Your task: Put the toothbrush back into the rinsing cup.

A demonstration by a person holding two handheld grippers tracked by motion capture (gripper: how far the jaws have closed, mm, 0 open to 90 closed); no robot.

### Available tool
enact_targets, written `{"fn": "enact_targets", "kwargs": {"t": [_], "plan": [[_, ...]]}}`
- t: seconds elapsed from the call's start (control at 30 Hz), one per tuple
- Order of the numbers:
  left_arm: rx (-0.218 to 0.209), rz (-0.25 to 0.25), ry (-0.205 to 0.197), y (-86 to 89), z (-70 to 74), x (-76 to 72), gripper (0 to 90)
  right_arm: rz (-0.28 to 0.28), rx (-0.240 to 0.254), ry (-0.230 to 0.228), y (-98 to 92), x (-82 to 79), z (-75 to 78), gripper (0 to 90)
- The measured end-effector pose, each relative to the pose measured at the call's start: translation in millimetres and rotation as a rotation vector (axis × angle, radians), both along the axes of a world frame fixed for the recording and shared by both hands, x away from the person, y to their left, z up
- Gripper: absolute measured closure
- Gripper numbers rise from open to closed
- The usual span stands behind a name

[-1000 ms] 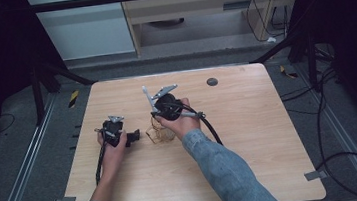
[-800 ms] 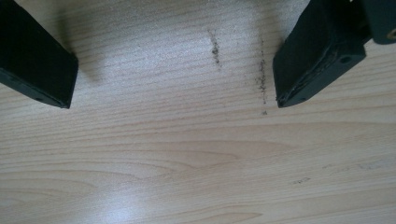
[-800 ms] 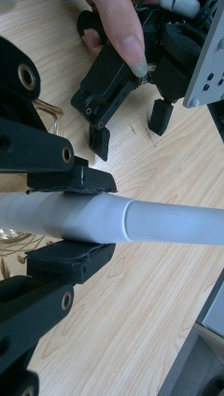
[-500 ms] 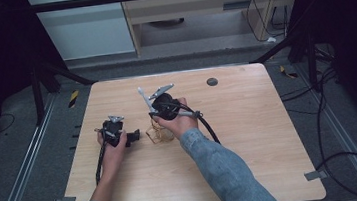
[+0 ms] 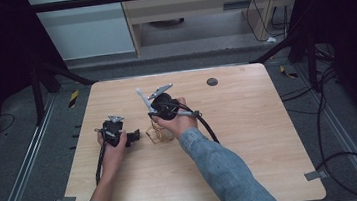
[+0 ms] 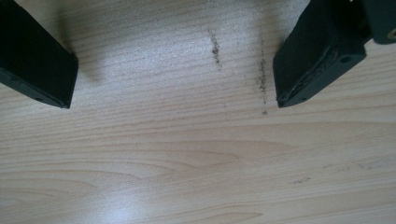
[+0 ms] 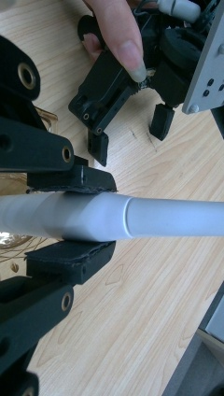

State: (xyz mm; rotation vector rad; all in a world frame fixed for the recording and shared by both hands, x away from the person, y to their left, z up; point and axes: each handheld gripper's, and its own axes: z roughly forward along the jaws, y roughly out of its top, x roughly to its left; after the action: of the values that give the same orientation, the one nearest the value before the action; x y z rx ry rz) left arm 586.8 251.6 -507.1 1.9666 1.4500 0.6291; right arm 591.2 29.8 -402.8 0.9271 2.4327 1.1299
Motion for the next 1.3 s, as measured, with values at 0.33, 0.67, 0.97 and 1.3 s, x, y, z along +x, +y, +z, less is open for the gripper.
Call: {"fn": "enact_targets", "kwargs": {"t": [0.33,0.67,0.97,1.3], "plan": [[0.0,0.0,0.0,0.0,0.0,0.0,0.0,0.007,0.001,0.001,0.5,-1.1,1.0,66.0],[0.0,0.0,0.0,0.0,0.0,0.0,0.0,0.007,0.003,-0.006,-3.0,-3.3,5.5,65.4],[0.0,0.0,0.0,0.0,0.0,0.0,0.0,0.0,0.004,-0.018,-9.8,-7.4,12.4,64.3],[0.0,0.0,0.0,0.0,0.0,0.0,0.0,0.003,0.006,-0.017,-14.5,-9.8,15.7,64.4]]}}
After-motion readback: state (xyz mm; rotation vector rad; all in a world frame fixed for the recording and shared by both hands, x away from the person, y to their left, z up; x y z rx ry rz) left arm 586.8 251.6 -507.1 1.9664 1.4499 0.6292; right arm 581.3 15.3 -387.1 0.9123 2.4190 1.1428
